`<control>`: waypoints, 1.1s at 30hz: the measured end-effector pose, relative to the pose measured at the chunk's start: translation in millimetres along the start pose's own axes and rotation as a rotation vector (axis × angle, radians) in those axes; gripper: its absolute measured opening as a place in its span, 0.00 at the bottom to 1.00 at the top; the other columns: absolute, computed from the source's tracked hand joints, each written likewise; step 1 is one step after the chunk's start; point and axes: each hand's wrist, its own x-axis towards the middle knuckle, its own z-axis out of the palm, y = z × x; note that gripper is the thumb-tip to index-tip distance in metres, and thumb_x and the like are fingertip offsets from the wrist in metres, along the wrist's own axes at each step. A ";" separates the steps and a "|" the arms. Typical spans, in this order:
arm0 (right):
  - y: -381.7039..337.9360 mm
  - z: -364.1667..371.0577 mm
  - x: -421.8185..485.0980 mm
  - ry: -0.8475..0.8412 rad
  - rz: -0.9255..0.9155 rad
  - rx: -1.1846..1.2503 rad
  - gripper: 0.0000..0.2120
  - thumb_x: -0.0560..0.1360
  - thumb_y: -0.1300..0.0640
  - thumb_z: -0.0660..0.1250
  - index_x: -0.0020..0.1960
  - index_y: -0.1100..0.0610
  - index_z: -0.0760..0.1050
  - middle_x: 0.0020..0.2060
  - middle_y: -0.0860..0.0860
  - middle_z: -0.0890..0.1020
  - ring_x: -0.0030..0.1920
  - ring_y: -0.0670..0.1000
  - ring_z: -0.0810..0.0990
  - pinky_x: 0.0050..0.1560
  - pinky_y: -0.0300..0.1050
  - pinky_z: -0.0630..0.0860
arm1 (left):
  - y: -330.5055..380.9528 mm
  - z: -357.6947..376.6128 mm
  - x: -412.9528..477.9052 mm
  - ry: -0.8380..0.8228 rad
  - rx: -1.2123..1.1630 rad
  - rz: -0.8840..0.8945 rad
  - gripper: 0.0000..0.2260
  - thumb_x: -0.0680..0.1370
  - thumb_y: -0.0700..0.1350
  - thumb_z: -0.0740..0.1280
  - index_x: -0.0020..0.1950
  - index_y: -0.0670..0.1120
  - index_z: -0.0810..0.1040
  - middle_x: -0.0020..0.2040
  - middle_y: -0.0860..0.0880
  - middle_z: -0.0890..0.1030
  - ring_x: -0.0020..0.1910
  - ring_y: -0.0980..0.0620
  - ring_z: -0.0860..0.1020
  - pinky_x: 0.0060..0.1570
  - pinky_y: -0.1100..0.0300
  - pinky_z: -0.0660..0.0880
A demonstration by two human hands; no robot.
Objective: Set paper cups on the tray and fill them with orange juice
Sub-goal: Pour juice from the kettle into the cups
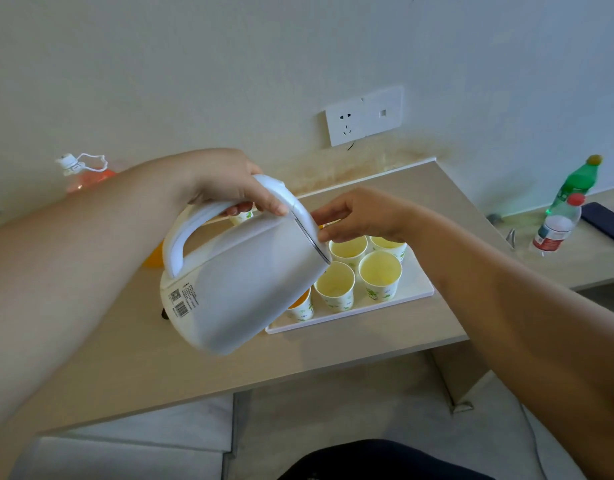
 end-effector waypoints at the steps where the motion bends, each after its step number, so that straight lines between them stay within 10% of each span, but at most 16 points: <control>1: 3.1 -0.3 -0.5 0.009 0.003 0.014 0.16 0.70 0.60 0.74 0.57 0.48 0.81 0.53 0.49 0.84 0.52 0.45 0.81 0.56 0.39 0.78 | 3.3 1.2 1.6 -0.006 0.016 0.002 0.14 0.68 0.54 0.76 0.37 0.46 0.77 0.28 0.50 0.74 0.22 0.55 0.70 0.29 0.62 0.68; 12: 27.7 -1.7 -1.3 0.002 -0.026 0.216 0.23 0.71 0.65 0.71 0.66 0.57 0.74 0.62 0.54 0.78 0.61 0.56 0.78 0.59 0.46 0.77 | 27.0 5.1 13.2 -0.034 0.124 -0.002 0.14 0.69 0.53 0.76 0.37 0.45 0.76 0.28 0.48 0.74 0.23 0.54 0.70 0.30 0.61 0.69; 33: 21.7 4.6 -11.4 -0.019 -0.048 0.211 0.18 0.73 0.64 0.70 0.58 0.47 0.76 0.52 0.42 0.81 0.51 0.43 0.81 0.52 0.36 0.78 | 40.1 3.6 13.0 -0.061 0.209 -0.042 0.19 0.66 0.55 0.77 0.43 0.41 0.79 0.32 0.46 0.76 0.30 0.48 0.73 0.32 0.60 0.70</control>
